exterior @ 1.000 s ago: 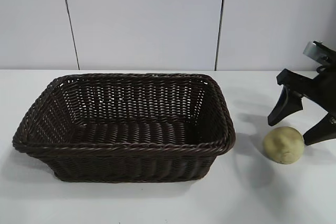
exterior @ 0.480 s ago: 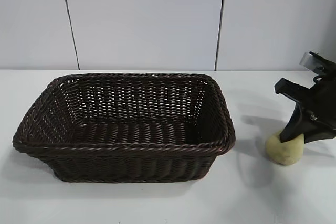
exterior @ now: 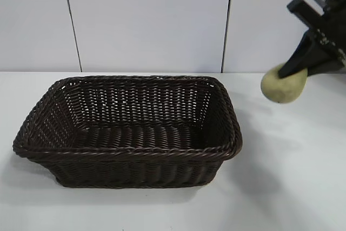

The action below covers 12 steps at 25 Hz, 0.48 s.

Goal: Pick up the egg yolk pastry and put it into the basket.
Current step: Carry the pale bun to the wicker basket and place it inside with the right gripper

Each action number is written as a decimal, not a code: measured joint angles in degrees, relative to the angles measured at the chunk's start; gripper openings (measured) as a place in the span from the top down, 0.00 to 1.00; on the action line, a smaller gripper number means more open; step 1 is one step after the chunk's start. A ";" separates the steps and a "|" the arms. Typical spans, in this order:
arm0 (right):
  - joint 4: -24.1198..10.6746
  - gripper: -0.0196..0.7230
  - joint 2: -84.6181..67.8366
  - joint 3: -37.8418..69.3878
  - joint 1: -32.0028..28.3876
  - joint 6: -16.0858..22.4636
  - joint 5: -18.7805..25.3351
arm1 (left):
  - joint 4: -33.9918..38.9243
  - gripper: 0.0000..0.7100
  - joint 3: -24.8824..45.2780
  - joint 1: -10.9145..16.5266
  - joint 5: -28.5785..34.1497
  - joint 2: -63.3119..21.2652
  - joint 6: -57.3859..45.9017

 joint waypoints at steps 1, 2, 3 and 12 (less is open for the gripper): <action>-0.19 0.94 -0.85 -0.81 0.33 0.50 0.46 | 0.00 0.11 0.00 0.00 0.00 0.00 0.00; -0.45 0.94 -1.30 -1.46 0.80 0.98 0.75 | 0.00 0.11 0.00 0.00 0.00 0.00 0.00; -0.71 0.94 -1.53 -1.89 1.73 1.33 0.97 | 0.00 0.11 0.00 0.00 0.00 0.00 0.00; -1.29 0.94 -0.54 -2.20 22.48 5.99 -10.77 | 0.00 0.11 0.00 0.00 0.00 0.00 0.00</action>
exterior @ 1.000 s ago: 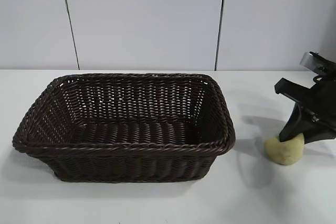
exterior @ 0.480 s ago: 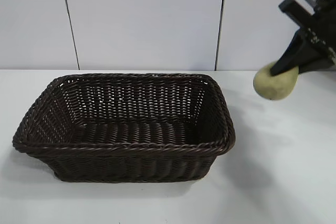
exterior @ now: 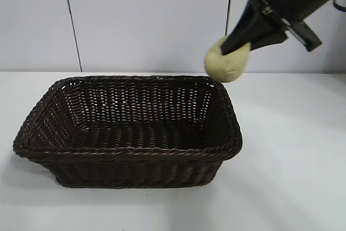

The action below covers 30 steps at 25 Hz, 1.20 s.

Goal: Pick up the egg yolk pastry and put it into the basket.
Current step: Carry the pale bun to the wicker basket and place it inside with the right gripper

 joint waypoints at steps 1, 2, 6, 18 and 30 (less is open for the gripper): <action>0.07 0.94 0.55 0.00 2.14 0.52 -1.76 | 0.00 0.11 0.00 0.00 0.00 0.00 0.00; 0.23 0.94 1.31 0.00 4.59 0.99 -3.78 | 0.00 0.11 0.00 0.00 0.00 0.00 0.00; 1.25 0.94 4.80 0.00 11.92 1.53 -10.62 | 0.00 0.11 0.00 0.00 0.00 0.00 0.00; 3.20 0.93 14.50 0.00 14.79 2.93 -20.71 | 0.00 0.11 0.00 0.00 0.00 0.00 0.00; 3.86 0.18 14.86 -0.05 14.79 2.97 -20.71 | 0.00 0.11 0.00 0.00 0.00 0.00 0.00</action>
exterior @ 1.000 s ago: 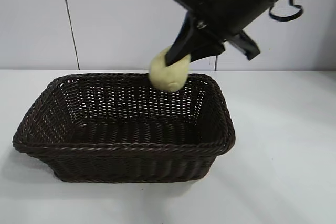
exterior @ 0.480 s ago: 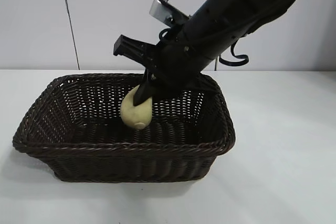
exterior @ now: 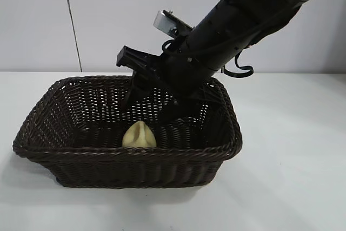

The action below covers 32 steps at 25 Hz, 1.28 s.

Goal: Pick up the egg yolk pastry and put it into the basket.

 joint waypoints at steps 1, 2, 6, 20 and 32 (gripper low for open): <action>0.07 0.15 0.00 0.00 0.00 0.00 0.00 | 0.00 0.11 0.00 0.00 0.00 0.00 0.00; 0.07 0.12 0.00 -0.21 0.00 0.00 0.40 | 0.00 0.11 0.00 0.00 0.00 0.00 0.00; 0.07 0.10 -0.12 -2.46 0.00 0.00 3.35 | 0.00 0.11 0.00 0.00 0.00 0.00 0.00; -36.55 0.09 -0.12 -24.26 -0.18 19.76 28.26 | 0.00 0.11 0.00 0.00 -0.05 0.00 0.00; -48.40 0.09 -0.12 -30.84 -14.94 22.25 42.37 | 0.00 0.11 0.00 0.00 -0.05 0.00 0.00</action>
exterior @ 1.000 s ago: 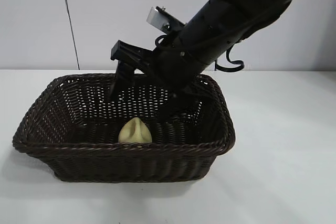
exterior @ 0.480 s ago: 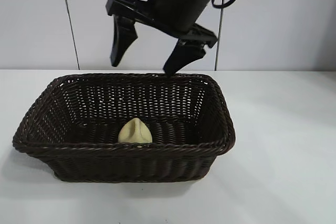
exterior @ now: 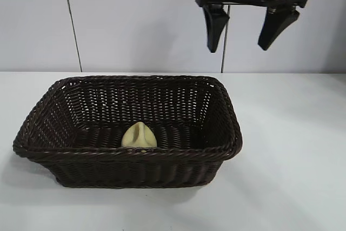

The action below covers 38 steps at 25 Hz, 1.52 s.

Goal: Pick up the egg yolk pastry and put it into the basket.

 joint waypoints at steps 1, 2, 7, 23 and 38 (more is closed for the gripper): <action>-0.15 0.09 0.00 0.00 -2.15 -0.36 0.66 | 0.00 0.11 0.00 0.00 0.00 0.00 0.00; -0.27 0.09 0.00 0.00 -4.41 -0.77 1.37 | 0.00 0.11 0.00 0.00 0.00 0.00 0.00; -0.96 0.09 0.00 0.00 -14.50 -1.28 2.03 | 0.00 0.11 0.00 0.00 0.00 0.00 0.00; -0.24 0.09 -21.87 30.27 -19.41 -4.13 2.40 | 0.00 0.11 0.00 0.00 0.00 0.00 0.00; 1.29 0.09 -64.48 68.94 -19.41 -5.07 -6.36 | 0.00 0.11 0.00 0.00 0.00 0.00 0.00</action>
